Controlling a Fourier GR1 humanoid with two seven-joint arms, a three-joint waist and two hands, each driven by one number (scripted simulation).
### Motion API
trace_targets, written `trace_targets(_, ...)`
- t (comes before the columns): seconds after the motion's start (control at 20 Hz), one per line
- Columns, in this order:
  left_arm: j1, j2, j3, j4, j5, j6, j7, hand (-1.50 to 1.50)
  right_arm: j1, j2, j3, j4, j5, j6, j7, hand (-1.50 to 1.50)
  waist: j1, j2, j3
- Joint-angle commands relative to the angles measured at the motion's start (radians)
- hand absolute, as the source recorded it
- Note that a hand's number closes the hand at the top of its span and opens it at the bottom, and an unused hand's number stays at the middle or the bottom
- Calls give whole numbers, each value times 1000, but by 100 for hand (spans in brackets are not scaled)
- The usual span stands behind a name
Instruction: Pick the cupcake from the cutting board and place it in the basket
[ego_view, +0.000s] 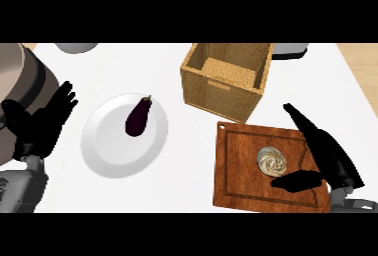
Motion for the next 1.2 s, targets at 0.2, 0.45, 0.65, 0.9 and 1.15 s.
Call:
trace_targets(0.2, 93, -47, 2, -134, -34, 7, 60, 0, -19, 20, 14, 129, 63, 26, -23, -150, 1, -2, 0)
trace_targets(0.45, 42, -63, 28, -105, -66, -10, 66, 0, 18, -34, -59, 137, 38, 61, -141, -150, -4, -2, 0)
trace_targets(0.65, 1, -66, 50, -23, -91, -49, 34, 0, 98, 15, -18, 72, 83, 31, -137, -150, -7, -1, 0)
trace_targets(0.9, -9, -41, 116, 24, -64, -96, 11, 0, 31, 51, -30, 129, 44, 65, -167, -150, -5, -1, 0)
trace_targets(1.15, 36, -121, 66, -49, -136, -41, 4, 0, 42, 36, -49, 136, 58, 87, -206, -150, -4, -1, 0)
